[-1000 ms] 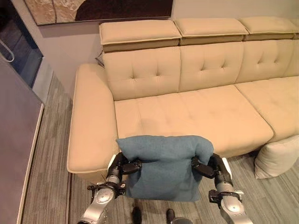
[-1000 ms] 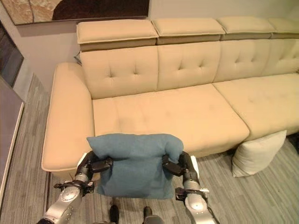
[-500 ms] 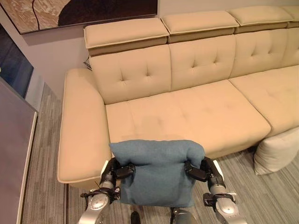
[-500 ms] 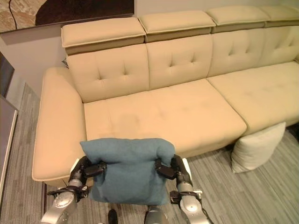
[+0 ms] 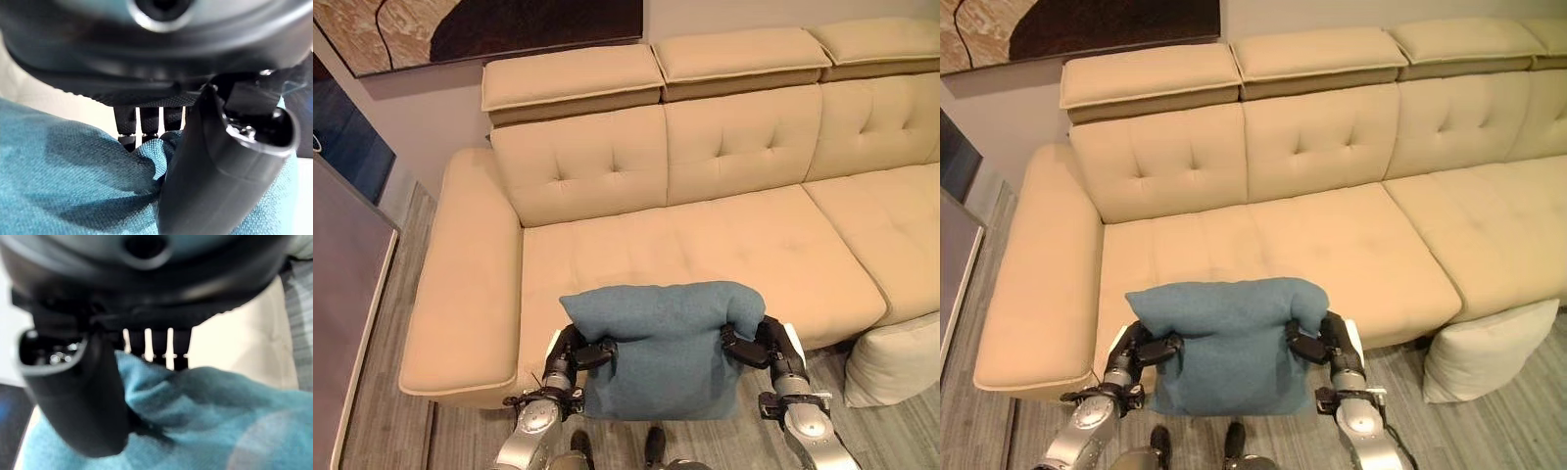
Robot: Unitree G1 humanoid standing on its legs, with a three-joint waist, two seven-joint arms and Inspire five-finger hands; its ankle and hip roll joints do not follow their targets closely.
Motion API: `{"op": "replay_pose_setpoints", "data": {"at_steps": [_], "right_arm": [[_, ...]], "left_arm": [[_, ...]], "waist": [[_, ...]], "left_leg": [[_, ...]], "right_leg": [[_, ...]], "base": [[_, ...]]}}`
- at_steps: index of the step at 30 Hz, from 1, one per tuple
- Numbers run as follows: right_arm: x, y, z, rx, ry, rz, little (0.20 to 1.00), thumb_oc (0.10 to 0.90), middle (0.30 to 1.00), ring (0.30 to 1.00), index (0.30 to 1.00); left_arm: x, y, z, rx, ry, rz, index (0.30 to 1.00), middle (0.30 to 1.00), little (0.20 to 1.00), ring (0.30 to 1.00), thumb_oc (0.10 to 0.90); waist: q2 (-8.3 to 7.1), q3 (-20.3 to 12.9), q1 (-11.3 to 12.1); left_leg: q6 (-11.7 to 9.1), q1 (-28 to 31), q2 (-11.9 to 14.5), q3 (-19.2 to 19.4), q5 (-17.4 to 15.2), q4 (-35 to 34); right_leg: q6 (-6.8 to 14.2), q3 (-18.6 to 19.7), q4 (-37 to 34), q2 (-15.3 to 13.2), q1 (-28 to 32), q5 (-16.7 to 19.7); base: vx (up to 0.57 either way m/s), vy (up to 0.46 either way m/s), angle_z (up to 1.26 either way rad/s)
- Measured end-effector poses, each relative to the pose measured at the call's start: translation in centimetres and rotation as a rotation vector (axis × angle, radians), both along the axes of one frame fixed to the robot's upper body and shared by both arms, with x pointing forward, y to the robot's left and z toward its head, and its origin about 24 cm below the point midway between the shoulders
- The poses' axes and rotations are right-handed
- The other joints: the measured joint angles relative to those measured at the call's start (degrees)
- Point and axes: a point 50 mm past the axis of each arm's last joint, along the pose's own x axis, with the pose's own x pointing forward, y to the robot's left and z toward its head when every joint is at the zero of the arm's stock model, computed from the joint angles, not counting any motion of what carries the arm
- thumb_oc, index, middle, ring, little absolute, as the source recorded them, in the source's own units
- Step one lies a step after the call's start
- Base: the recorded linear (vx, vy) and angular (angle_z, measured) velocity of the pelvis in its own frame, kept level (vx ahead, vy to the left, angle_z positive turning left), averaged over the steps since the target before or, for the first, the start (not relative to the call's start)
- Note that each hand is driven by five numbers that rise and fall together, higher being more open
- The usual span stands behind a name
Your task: Pick up all the scattered cushions and arrange them neatly on the sofa.
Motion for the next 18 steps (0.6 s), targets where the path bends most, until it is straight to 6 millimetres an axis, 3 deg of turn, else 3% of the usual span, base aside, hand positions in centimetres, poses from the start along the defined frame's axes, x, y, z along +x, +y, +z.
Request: {"op": "replay_pose_setpoints", "data": {"at_steps": [1,3,5,6,10,12,16,18], "right_arm": [[0.0,0.2,-0.2,0.013,0.003,-0.008,0.3,0.4,0.3,0.3,0.3],[-0.1,0.7,-0.4,0.025,0.011,0.001,0.3,0.4,0.3,0.3,0.3],[-0.3,0.8,-0.6,0.027,0.019,0.003,0.3,0.4,0.3,0.3,0.3],[-0.3,0.9,-0.7,0.035,0.023,-0.001,0.3,0.4,0.3,0.3,0.3],[-0.3,1.2,-0.7,0.04,0.022,0.007,0.3,0.4,0.3,0.3,0.3],[-0.2,1.5,-0.7,0.046,0.018,0.014,0.3,0.4,0.3,0.3,0.3],[0.0,2.9,-0.9,0.086,0.018,0.045,0.3,0.4,0.3,0.3,0.3],[0.0,3.1,-0.9,0.089,0.021,0.056,0.3,0.4,0.3,0.3,0.3]], "left_arm": [[-0.1,0.1,-0.2,0.001,0.01,0.004,0.3,0.3,0.3,0.3,0.4],[-0.6,0.6,-0.5,0.013,0.027,0.014,0.3,0.3,0.3,0.3,0.4],[-0.9,0.7,-0.7,0.012,0.038,0.018,0.3,0.3,0.3,0.3,0.4],[-0.9,0.8,-0.7,0.015,0.038,0.019,0.3,0.3,0.3,0.3,0.4],[-0.5,1.3,-0.1,0.024,0.011,0.026,0.3,0.3,0.3,0.3,0.4],[-0.3,1.5,0.3,0.029,-0.004,0.025,0.3,0.3,0.3,0.3,0.4],[-0.1,2.8,0.6,0.06,-0.014,0.044,0.3,0.3,0.3,0.3,0.4],[0.0,3.1,0.7,0.065,-0.019,0.054,0.3,0.3,0.3,0.3,0.4]], "waist": [[-0.07,0.1,0.1],[0.24,-0.1,0.3],[1.88,-0.5,0.2],[2.02,-0.7,0.2],[1.77,-0.9,0.2],[1.81,-0.9,0.4],[2.06,-0.8,1.3],[2.1,-0.7,1.4]], "left_leg": [[0.1,-1.0,0.0,2.9,0.3,0.1],[0.7,1.5,-0.9,2.7,1.2,-3.5],[2.5,5.0,-1.8,1.0,3.2,-7.7],[4.7,5.8,-2.2,1.0,5.4,-8.7],[6.7,8.4,-5.6,2.5,4.6,-11.2],[7.5,9.0,-6.6,3.0,4.0,-11.6],[9.6,11.0,-7.7,2.4,2.5,-11.4],[10.0,11.7,-8.1,1.7,2.2,-11.2]], "right_leg": [[0.1,0.3,-0.7,0.7,1.0,-0.4],[0.3,0.9,-0.4,1.2,2.3,-0.6],[1.6,2.0,-0.4,2.0,3.9,-1.6],[2.2,2.7,0.3,1.7,3.9,-2.4],[5.0,3.8,6.1,-2.2,2.2,-6.1],[6.3,4.2,11.1,-4.0,0.2,-8.4],[11.9,6.2,36.9,-8.4,-11.2,-13.6],[12.7,6.8,37.3,-9.8,-12.8,-14.0]], "base": [[0.31,0.133,-0.05],[0.19,0.101,-0.25],[0.17,0.107,-0.34],[0.14,0.112,-0.28],[0.11,0.132,-0.11],[0.05,0.122,-0.07],[0.03,0.048,0.09],[0.12,0.001,0.41]]}}
